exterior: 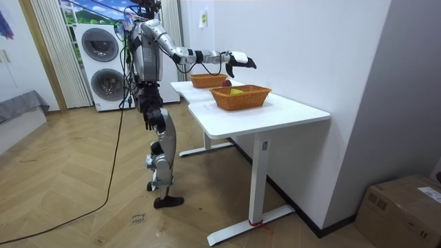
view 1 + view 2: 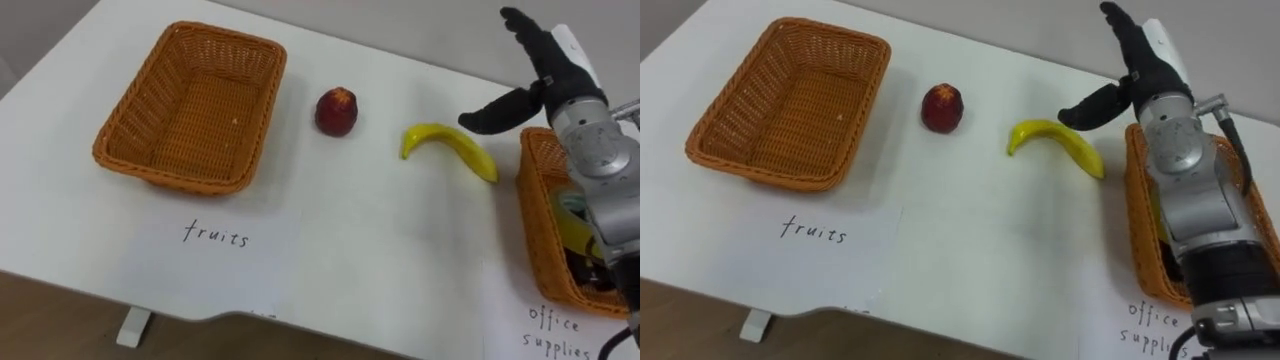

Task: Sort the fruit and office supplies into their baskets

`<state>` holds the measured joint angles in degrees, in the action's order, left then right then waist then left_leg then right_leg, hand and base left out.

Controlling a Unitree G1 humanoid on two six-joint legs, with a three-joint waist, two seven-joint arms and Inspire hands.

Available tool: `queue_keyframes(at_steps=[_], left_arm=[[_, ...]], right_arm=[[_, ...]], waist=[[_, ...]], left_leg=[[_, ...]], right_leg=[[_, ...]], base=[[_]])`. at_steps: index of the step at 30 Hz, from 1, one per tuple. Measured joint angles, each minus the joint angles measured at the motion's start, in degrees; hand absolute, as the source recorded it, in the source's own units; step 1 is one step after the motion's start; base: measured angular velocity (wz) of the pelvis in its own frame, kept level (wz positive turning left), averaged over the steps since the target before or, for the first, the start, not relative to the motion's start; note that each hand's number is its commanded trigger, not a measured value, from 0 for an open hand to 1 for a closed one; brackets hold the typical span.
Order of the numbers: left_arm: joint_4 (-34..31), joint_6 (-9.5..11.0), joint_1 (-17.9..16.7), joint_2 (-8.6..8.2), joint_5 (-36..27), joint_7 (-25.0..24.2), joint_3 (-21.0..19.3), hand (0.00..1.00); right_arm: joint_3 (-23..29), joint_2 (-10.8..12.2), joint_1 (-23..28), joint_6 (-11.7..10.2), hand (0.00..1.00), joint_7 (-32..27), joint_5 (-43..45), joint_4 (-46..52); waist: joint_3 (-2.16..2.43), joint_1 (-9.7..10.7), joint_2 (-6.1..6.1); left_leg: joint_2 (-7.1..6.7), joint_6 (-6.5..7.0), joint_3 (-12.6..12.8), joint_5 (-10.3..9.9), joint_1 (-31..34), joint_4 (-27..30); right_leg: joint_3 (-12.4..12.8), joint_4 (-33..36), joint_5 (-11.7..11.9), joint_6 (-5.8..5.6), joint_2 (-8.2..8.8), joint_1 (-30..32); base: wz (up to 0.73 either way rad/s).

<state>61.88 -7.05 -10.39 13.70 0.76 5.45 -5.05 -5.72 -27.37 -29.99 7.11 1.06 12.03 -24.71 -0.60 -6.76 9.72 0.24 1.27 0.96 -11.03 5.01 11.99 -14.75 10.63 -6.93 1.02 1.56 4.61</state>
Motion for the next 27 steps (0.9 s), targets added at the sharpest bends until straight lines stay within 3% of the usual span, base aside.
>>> queue_keyframes(at_steps=[5,16,27], left_arm=[[0.0,0.0,0.6,1.06,0.0,0.0,2.1,0.00],[0.2,0.0,1.9,1.24,-0.2,0.5,4.5,0.00],[0.3,0.1,4.1,2.17,-0.9,1.4,7.8,0.00]], right_arm=[[-3.1,-0.7,-2.3,-0.1,0.00,0.0,0.0,-4.4],[-11.0,-4.2,-5.0,-0.1,0.00,0.4,0.1,-10.8],[-14.8,-4.2,-5.1,-0.2,0.00,0.4,4.0,-15.5]], waist=[[0.00,-0.2,-0.02],[0.04,-2.1,0.34],[-0.05,-3.6,1.21]], left_leg=[[0.03,-0.01,-0.2,0.0,0.7,0.8],[0.06,-0.03,-0.3,0.0,0.8,0.3],[-0.02,-0.06,-1.5,0.1,1.4,0.7]], right_leg=[[-0.4,0.0,0.0,0.04,0.06,0.5],[-1.2,0.0,0.0,0.04,0.11,0.6],[-1.7,0.0,0.0,0.04,0.14,0.6]], base=[[0.02],[0.00],[0.03]])
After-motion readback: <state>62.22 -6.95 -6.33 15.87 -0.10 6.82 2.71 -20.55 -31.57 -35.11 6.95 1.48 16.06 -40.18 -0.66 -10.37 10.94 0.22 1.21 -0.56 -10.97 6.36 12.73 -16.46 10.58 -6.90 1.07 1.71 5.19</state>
